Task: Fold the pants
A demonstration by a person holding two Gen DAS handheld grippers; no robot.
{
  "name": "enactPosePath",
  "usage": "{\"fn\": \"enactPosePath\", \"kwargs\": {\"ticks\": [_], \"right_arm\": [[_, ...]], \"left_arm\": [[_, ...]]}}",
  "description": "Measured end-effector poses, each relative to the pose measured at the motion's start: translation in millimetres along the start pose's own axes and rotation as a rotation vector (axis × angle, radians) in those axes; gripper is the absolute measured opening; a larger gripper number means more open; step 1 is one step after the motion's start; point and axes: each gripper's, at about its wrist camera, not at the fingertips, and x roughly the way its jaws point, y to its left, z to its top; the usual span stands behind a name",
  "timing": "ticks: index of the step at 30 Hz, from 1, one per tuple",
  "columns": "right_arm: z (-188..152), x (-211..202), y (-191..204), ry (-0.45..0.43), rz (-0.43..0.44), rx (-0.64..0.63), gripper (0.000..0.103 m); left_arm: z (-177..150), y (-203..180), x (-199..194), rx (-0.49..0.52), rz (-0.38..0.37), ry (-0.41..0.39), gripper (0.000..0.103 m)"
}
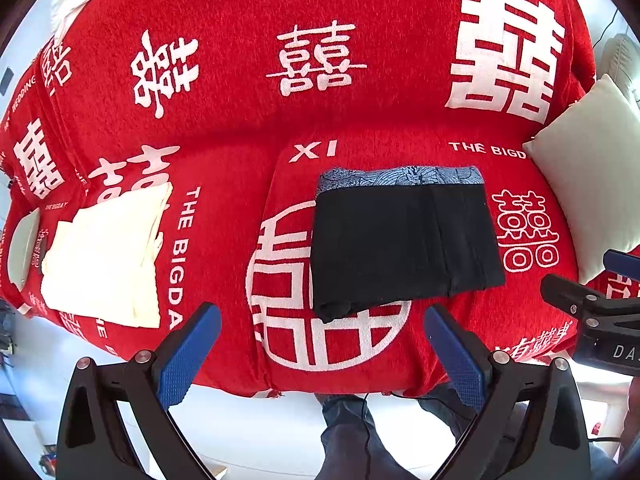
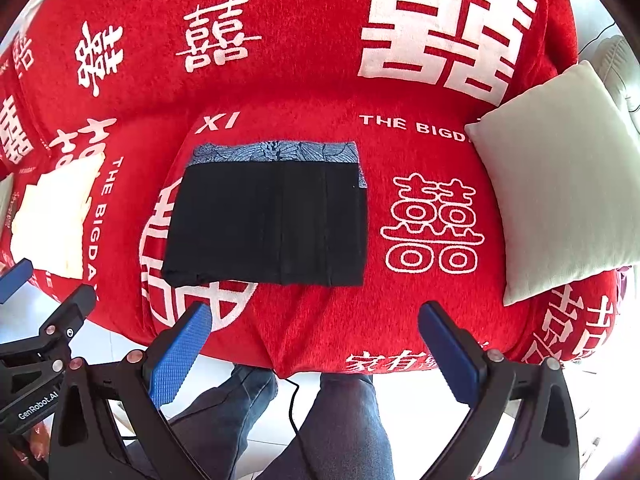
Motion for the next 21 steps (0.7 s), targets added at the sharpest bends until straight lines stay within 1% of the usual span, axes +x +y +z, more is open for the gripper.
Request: {"fn": "enactPosePath", "kwargs": {"ticks": [10, 21], "right_arm": [[1.7, 1.5, 2.4, 0.003, 0.003, -0.005, 0.103], [7.7, 5.5, 5.7, 0.009, 0.009, -0.009, 0.103]], "left_arm": [[3.9, -0.4, 2.6, 0.015, -0.002, 0.0, 0.102], [4.9, 3.4, 8.7, 0.008, -0.026, 0.01, 0.102]]}}
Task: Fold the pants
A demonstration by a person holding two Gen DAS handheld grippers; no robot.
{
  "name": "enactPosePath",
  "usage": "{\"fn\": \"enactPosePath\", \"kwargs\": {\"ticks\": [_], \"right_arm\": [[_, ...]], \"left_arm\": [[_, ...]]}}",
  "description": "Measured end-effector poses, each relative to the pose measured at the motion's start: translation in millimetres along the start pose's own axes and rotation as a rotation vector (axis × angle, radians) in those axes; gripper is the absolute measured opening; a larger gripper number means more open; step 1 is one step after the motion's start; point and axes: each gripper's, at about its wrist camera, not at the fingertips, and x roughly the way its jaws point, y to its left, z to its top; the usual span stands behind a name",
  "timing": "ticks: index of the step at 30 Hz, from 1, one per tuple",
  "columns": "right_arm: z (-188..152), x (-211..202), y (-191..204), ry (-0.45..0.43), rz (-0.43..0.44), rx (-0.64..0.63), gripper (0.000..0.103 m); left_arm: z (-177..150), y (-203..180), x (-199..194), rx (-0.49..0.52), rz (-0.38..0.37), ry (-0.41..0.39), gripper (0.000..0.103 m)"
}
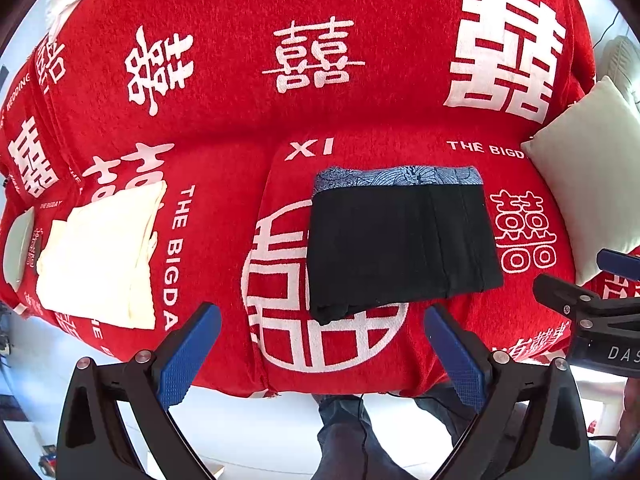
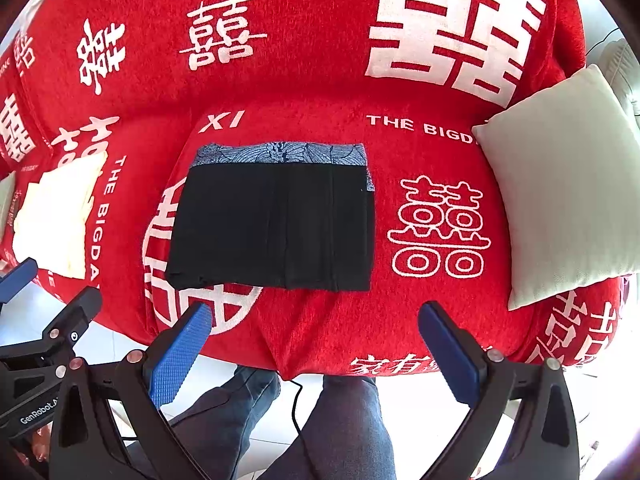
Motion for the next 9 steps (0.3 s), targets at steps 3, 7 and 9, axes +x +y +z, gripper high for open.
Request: {"fn": "enactPosePath", "kwargs": {"ticks": [3, 7, 9], "right_arm": [[-0.2, 1.6, 0.7, 0.003, 0.001, -0.001, 0.103], [-0.6, 3.6, -0.2, 0.01, 0.002, 0.002, 0.103], [-0.3, 4.5, -1.0, 0.014, 0.004, 0.003, 0.103]], "left_arm": [[-0.1, 1.3, 1.2, -0.005, -0.004, 0.001, 0.102], [0.2, 2.7, -1.5, -0.008, -0.01, -0.011, 0.102], [0.1, 1.9, -0.9, -0.001, -0.007, -0.009, 0.102]]}}
